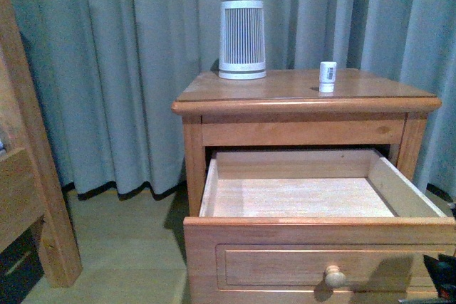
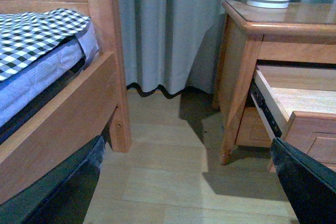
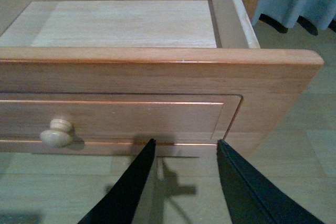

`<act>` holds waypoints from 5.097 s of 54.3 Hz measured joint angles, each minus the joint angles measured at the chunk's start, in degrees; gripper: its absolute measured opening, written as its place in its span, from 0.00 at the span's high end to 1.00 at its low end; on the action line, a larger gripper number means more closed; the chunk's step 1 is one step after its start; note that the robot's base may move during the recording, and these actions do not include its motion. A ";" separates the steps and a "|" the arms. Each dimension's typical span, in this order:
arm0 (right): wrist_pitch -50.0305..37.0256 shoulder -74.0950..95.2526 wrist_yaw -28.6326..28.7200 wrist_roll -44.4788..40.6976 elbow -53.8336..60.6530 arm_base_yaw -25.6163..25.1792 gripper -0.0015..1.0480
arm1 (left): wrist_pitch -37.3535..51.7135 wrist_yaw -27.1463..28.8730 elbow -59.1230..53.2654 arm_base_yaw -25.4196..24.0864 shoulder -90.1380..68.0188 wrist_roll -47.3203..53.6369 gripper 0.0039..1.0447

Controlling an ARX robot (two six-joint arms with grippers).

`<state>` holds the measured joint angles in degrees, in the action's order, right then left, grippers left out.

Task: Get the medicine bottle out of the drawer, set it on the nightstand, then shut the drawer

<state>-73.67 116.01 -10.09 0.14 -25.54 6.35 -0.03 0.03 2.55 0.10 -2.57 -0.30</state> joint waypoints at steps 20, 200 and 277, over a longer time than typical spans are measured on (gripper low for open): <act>7.87 12.11 -0.42 -5.95 -21.77 -0.70 0.79 | 0.00 0.00 0.00 0.00 0.00 0.00 0.06; 74.75 -110.97 9.94 0.17 20.02 -6.12 0.79 | 0.00 0.00 0.00 0.00 0.00 0.00 0.06; 73.88 -115.60 10.05 0.02 24.68 -6.16 0.00 | 0.00 0.00 0.00 0.00 0.00 0.02 0.06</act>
